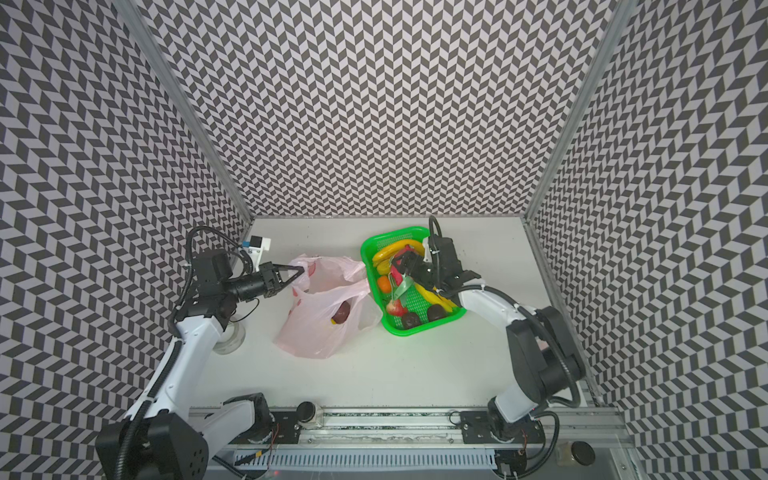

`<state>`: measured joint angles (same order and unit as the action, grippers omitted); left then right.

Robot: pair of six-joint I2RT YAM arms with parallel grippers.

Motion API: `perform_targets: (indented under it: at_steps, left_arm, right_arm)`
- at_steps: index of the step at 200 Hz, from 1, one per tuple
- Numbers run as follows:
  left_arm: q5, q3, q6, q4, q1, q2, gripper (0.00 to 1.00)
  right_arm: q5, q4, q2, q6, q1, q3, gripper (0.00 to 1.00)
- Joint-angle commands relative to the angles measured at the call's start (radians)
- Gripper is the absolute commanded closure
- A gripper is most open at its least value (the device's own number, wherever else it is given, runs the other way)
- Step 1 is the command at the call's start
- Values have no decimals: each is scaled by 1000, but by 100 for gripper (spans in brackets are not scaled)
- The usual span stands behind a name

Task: Place the fake fruits into the plastic bag and tie a complex knot
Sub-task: 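Lift the dragon fruit with the right gripper out of the basket, then carry the dragon fruit with the right gripper into the bag opening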

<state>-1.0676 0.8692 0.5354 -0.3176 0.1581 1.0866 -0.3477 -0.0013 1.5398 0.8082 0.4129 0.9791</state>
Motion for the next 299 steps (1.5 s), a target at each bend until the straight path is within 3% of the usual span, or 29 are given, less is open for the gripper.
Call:
perform_targets:
  at_steps: [1,43,97,155,234,299]
  left_arm:
    - [-7,-7,-7,-3,7,-15,100]
    - [-11,2,-20,-15,8,-7,100]
    - [-19,22,-51,-50,8,-5,100]
    - [-23,38,-87,-92,3,-13,100]
    - [-24,45,-85,-82,-22,-21,100]
    - [-25,52,-104,-74,-43,-16,100]
  right_arm:
    - [53,116,-110,-74,-9,-46,33]
    - [24,231,-284,-191,-13,-195,35]
    - [-166,356,-487,-356,-11,-353,37]
    - [-249,303,-609,-466,90,-396,38]
    - [-196,275,-556,-536,281,-336,38]
    - [-143,257,-411,-589,329,-203,39]
